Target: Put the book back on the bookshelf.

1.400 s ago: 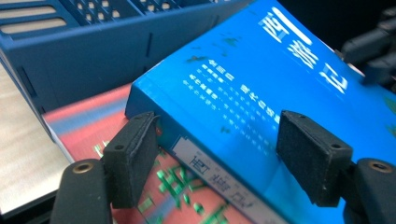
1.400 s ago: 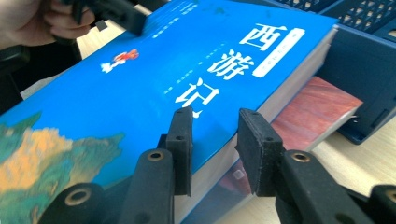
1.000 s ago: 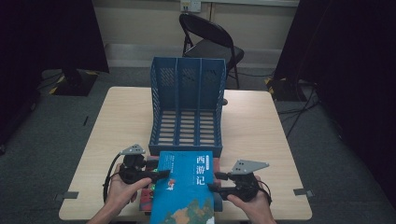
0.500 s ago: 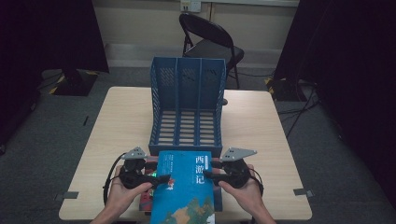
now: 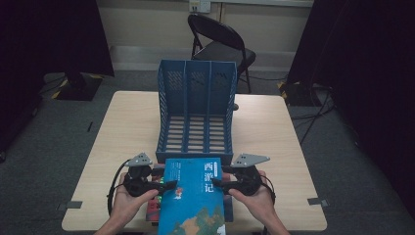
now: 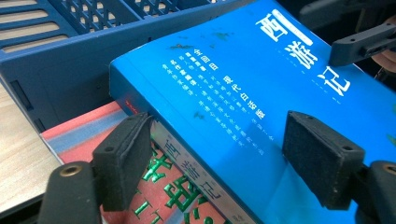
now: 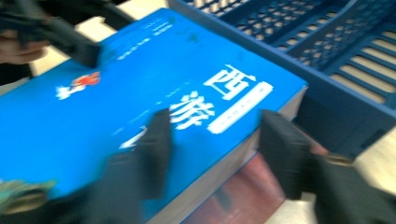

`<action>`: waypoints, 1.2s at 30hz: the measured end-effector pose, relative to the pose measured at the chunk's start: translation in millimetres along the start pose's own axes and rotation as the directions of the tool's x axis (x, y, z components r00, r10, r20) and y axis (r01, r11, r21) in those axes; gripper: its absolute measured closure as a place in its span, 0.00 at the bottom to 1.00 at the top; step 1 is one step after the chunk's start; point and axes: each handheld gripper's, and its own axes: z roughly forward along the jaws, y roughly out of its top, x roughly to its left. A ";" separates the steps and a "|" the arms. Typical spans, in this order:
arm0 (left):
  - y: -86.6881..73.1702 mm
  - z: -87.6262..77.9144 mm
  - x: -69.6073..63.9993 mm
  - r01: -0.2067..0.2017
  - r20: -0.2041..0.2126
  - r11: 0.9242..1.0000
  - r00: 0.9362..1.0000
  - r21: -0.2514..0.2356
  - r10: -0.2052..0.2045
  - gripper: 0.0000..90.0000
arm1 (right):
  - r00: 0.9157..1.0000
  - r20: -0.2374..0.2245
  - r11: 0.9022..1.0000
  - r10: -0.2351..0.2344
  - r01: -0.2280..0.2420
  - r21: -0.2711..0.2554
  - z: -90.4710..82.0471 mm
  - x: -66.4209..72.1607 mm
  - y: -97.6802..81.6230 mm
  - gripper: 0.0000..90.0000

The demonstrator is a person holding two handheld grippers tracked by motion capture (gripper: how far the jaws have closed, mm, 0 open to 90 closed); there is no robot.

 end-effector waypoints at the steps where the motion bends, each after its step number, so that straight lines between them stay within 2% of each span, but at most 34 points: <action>1: -0.6 0.2 -0.9 0.001 -0.003 1.000 1.000 -0.008 -0.001 0.28 | 1.000 0.000 1.000 0.000 0.000 0.000 0.0 0.0 0.0 0.41; 5: -2.5 0.1 1.0 0.009 0.011 1.000 1.000 -0.017 -0.009 0.28 | 1.000 0.010 1.000 0.015 -0.015 -0.001 5.3 0.5 1.8 0.33; 8: -2.7 0.3 2.2 0.014 0.017 1.000 1.000 -0.018 -0.014 0.28 | 0.999 0.007 0.999 0.043 -0.043 -0.013 6.3 0.3 -1.2 0.32; 11: -2.6 0.3 2.4 0.012 0.018 1.000 1.000 -0.017 -0.012 0.28 | 0.995 -0.029 0.995 0.094 -0.095 -0.024 7.4 -2.0 -6.3 0.31; 15: -1.9 0.2 2.2 0.012 0.019 1.000 1.000 -0.012 -0.012 0.28 | 0.995 -0.032 0.995 0.100 -0.100 -0.021 6.7 1.4 -8.5 0.28; 19: -1.8 -0.4 -1.8 -0.033 -0.007 0.999 0.999 -0.024 0.033 0.28 | 0.992 -0.058 0.994 0.110 -0.111 -0.022 8.5 -0.9 -10.2 0.25; 21: -1.9 -0.8 -0.7 -0.029 -0.002 0.999 1.000 -0.018 0.029 0.28 | 0.991 -0.069 0.993 0.111 -0.113 -0.026 10.3 -3.1 -10.7 0.22; 22: -2.6 -0.3 0.1 -0.014 0.004 1.000 1.000 -0.023 0.014 0.28 | 0.991 -0.073 0.993 0.113 -0.116 -0.028 11.8 -3.8 -11.0 0.21; 26: -2.9 0.2 2.9 0.003 0.019 1.000 1.000 -0.019 -0.003 0.27 | 0.984 -0.091 0.988 0.150 -0.152 -0.015 16.3 -7.0 -10.6 0.17; 27: -2.8 0.2 2.9 0.003 0.019 1.000 1.000 -0.018 -0.002 0.27 | 0.983 -0.095 0.987 0.158 -0.160 -0.013 16.7 -7.5 -10.7 0.17; 30: -3.0 0.5 3.4 0.010 0.024 1.000 1.000 -0.019 -0.010 0.27 | 0.986 -0.079 0.989 0.147 -0.148 -0.017 15.9 -5.3 -10.1 0.19; 31: -2.9 0.6 3.9 0.013 0.026 1.000 1.000 -0.018 -0.013 0.27 | 0.987 -0.069 0.989 0.144 -0.145 -0.020 15.0 -4.4 -9.4 0.23; 33: -2.9 1.2 5.6 0.021 0.036 1.000 0.999 -0.014 -0.021 0.27 | 0.989 -0.049 0.988 0.141 -0.144 -0.059 10.0 -4.0 -8.8 0.34; 36: -3.3 2.1 7.0 0.039 0.046 0.999 0.998 -0.016 -0.038 0.26 | 0.986 -0.061 0.984 0.157 -0.161 -0.071 9.0 -6.2 -9.6 0.38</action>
